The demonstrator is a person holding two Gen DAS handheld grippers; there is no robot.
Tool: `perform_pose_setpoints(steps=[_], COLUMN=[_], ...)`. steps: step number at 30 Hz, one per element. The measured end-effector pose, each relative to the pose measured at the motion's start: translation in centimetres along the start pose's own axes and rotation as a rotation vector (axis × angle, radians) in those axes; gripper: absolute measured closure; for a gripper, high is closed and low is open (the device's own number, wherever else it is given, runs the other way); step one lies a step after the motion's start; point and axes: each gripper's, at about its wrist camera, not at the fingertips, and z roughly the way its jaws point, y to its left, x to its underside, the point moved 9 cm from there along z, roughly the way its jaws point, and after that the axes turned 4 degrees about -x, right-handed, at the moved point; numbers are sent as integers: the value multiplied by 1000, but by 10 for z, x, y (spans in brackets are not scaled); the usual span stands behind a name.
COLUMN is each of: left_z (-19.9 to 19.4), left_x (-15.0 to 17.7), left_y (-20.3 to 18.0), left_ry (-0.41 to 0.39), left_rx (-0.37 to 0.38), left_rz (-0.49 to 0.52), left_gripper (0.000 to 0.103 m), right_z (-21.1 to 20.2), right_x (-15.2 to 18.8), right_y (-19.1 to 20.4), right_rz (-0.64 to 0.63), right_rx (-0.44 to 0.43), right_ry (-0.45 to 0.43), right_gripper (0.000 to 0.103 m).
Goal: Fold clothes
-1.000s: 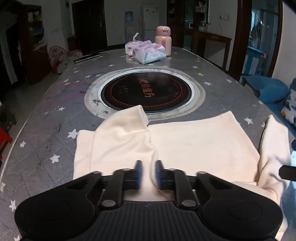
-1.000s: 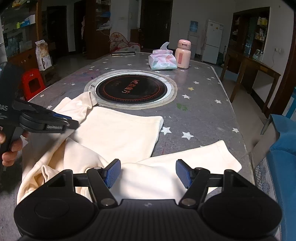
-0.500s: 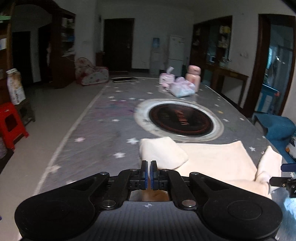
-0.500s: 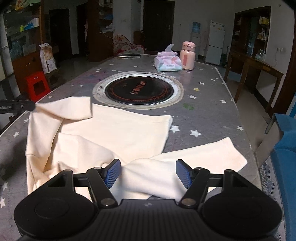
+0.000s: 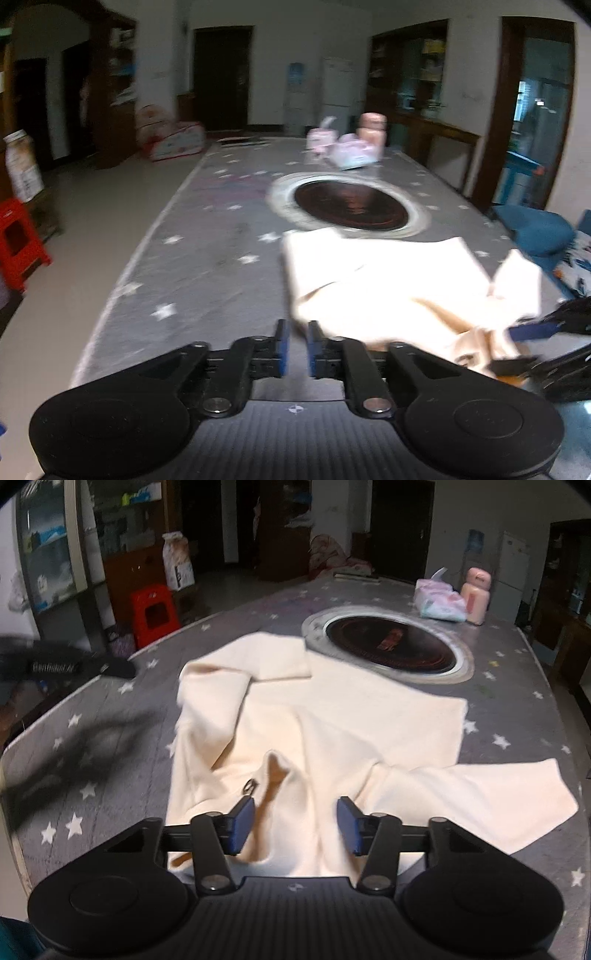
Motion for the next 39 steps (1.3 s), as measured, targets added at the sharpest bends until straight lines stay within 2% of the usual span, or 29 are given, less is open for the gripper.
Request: perform_pose_setpoints(steps=[1,2,7,9,10,12,14,22,25,29,33,35,37,39], left_z=[6,12,51,67,70,74,72,24,10,0,-5,-5,-3,-1], left_x=[-2,-5,-9,-6,-4,-1,0,-9,1,21,41,50,55,56], left_y=[-2,-3,1,2,2,3,4,24,41,60,69,73,77,78], left_ry=[4,11,53,86,94,106,99,-1,4,39,79,101,117,123], left_rx=[-5,-13,-49,-38,-31,-17,-9,-29,-58,-91,-105,-112,-120,-121], left_rz=[-11,-24,-63,-82,-88,-97,-97,-85,-96,-121,-128,-129,-141,-145], left_gripper=[56,52,47,52,67,92,97,99,99,99,99,98,98,98], right_z=[2,4,5,4,4,1,-5,-40,-53,-61,-57,-46,-33,-20], right_x=[2,3,8,10,10,11,11,23,38,43,26,17,11,8], right_y=[2,3,2,2,1,2,3,18,33,33,23,21,21,22], right_rz=[0,0,7,9,12,11,7,-26,-59,-81,-57,-60,-69,-83], right_rx=[-3,-5,1,2,0,-6,-15,-85,-134,-110,-69,-69,-68,-56], right_ry=[6,11,17,16,15,8,2,3,45,53,1,-7,-9,-4], right_gripper=[65,66,86,92,95,99,100,102,102,100,84,82,66,65])
